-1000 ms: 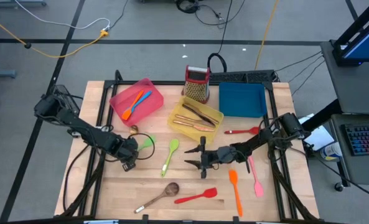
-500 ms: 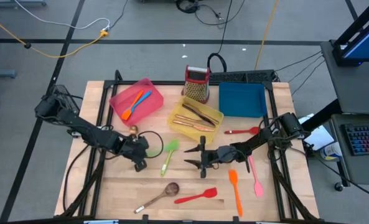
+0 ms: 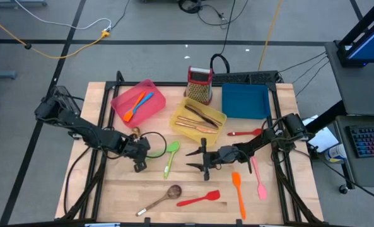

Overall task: Pick & Place Kitchen Items
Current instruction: Put the green spatula into the red bin

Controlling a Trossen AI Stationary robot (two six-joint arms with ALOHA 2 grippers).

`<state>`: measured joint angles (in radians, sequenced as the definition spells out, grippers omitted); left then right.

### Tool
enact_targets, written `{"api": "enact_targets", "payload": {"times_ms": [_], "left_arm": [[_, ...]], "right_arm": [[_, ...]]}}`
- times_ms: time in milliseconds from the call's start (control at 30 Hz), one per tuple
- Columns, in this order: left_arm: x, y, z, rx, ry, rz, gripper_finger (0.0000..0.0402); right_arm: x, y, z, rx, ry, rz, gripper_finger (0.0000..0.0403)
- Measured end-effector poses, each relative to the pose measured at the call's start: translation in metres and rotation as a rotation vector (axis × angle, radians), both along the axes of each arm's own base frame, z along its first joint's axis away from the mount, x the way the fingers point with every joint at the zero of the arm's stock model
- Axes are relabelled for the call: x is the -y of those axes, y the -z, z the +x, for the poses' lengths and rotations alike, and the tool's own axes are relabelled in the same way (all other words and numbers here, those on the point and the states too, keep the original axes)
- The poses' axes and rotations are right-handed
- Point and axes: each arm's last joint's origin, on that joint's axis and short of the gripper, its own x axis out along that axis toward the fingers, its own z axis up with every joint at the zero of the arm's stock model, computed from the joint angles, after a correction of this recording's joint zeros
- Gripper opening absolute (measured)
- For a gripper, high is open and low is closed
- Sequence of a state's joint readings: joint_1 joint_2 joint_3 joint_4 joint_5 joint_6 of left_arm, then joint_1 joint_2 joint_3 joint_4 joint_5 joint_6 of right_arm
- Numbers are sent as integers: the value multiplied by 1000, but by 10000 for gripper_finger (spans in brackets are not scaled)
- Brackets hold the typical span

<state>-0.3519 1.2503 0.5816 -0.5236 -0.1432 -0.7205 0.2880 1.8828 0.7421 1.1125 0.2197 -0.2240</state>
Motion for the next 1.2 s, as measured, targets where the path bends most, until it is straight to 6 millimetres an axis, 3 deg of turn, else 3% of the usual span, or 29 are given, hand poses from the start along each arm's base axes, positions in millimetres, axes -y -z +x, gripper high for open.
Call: {"api": "enact_targets", "payload": {"times_ms": [267,433,567,733,1000,1200], "left_arm": [[3,-5,11,122,164,40,63],[-1,-4,10,103,176,85,127],[-3,1,13,95,150,153,185],[-1,21,20,60,98,202,216],[7,39,32,99,59,229,192],[8,47,39,119,28,248,122]], "right_arm": [[13,-11,23,-47,20,18,171],[16,-17,40,-171,39,-15,171],[20,-22,46,-174,54,-14,171],[21,-22,46,-173,57,-14,171],[21,-21,46,-178,58,-8,171],[21,-22,46,-175,58,-7,171]]}}
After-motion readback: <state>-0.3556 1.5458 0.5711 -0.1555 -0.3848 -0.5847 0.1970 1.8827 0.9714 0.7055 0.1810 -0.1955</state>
